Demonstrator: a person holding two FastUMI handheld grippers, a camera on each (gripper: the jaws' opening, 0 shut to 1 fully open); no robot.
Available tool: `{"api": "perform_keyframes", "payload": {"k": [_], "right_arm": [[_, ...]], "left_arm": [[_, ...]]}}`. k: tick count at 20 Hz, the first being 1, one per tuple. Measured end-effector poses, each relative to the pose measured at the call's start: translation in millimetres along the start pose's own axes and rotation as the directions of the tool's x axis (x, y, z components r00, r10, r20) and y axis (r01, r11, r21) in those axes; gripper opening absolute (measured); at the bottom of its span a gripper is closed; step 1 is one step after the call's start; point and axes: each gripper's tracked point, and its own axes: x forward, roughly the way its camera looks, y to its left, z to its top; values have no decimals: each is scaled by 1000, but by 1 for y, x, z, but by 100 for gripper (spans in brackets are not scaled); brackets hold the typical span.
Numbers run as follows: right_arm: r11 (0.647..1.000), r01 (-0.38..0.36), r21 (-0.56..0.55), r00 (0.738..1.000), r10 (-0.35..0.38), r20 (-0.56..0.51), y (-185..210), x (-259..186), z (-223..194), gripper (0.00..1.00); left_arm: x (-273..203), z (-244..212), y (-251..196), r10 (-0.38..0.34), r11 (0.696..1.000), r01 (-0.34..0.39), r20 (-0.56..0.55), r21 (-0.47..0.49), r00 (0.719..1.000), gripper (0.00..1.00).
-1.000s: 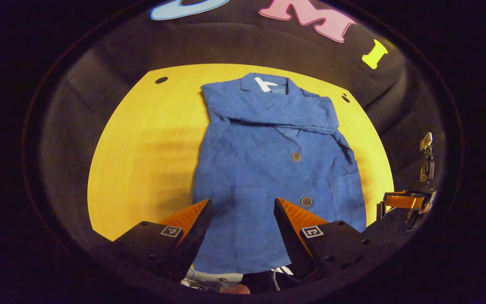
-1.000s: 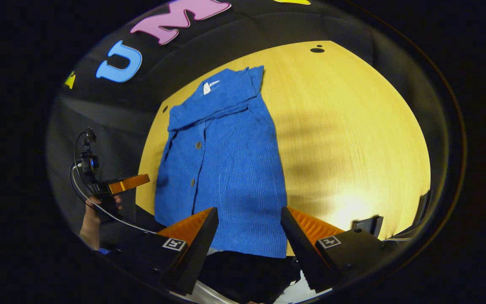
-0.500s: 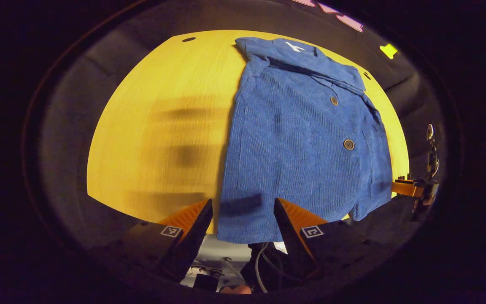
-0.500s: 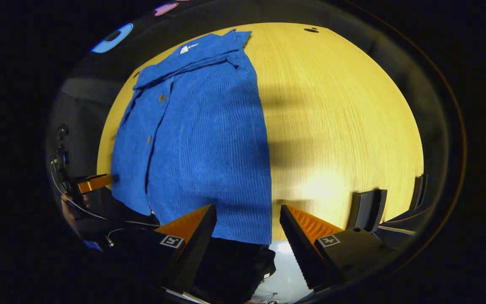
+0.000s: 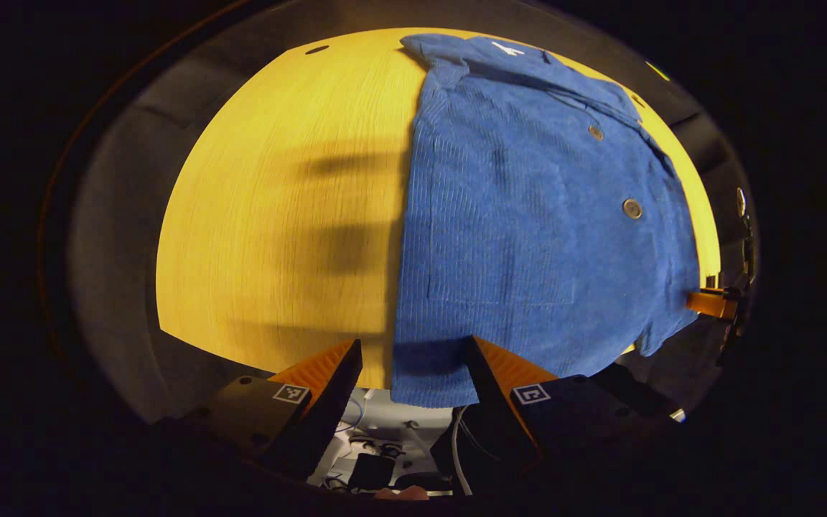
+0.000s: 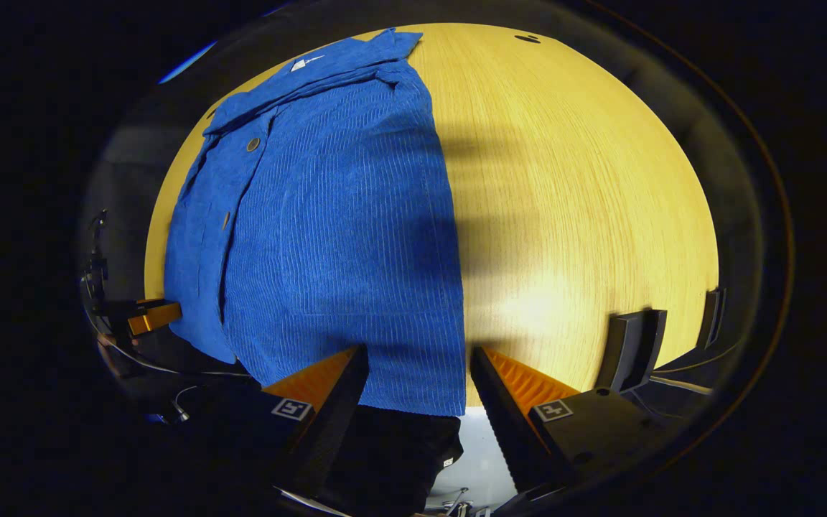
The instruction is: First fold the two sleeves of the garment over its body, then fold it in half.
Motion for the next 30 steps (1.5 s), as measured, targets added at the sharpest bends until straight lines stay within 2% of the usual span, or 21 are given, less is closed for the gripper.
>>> {"api": "perform_keyframes", "payload": {"k": [2, 4, 5, 9, 10, 11, 12, 13, 14, 16, 20, 22, 26, 30], "right_arm": [[999, 24, -30, 1000, -24, -3, 0, 1, -2, 95], [997, 57, -52, 998, -57, -6, 0, 3, -3, 95], [995, 75, -71, 997, -76, -9, -2, 4, -3, 95], [991, 92, -92, 995, -95, -22, -2, 4, -4, 93], [992, 84, -92, 996, -86, -18, -1, 5, -4, 90], [994, 71, -85, 997, -72, -8, 2, 7, -1, 75], [998, 23, -64, 1000, -22, 11, 11, 3, 1, 53], [1000, 14, -19, 1000, -13, 26, 15, 8, 0, 33], [1000, -2, -6, 999, 2, 35, 17, 7, 3, 12], [999, -32, 15, 998, 31, 49, 14, 7, 3, 6], [998, -45, 47, 996, 41, 84, 16, 1, 4, 6], [998, -51, 45, 992, 46, 118, 23, -9, 8, 6], [995, -90, 43, 978, 80, 192, 37, -42, 19, 6], [990, -133, 52, 951, 113, 288, 46, -83, 46, 6]], "left_arm": [[0, -1, -1, -7, 1000, 7, -7, -13, 1000, 84], [0, -2, -2, -7, 1000, 6, -23, -15, 1000, 88], [0, -2, -1, -6, 1000, 5, -24, -9, 1000, 84], [2, -2, -10, -11, 1000, 10, -35, -19, 999, 83], [-2, -4, -14, -16, 1000, 16, -46, -5, 999, 77], [-1, -4, -22, -26, 999, 28, -38, 39, 999, 60], [-2, 0, -30, -18, 997, 19, -7, 72, 1000, 31], [-1, 1, -32, 12, 994, -13, 5, 107, 1000, 1], [4, 2, -34, 22, 987, -29, 46, 160, 999, 1], [0, 3, -35, 20, 980, -33, 69, 196, 997, 0], [-4, 6, -35, -65, 990, 58, 51, 126, 997, 0], [-11, 12, -37, -91, 990, 82, 76, 115, 993, 0], [-40, 32, -45, -133, 984, 111, 158, 139, 979, 0], [-81, 69, -58, -159, 976, 112, 261, 187, 952, 0]]}}
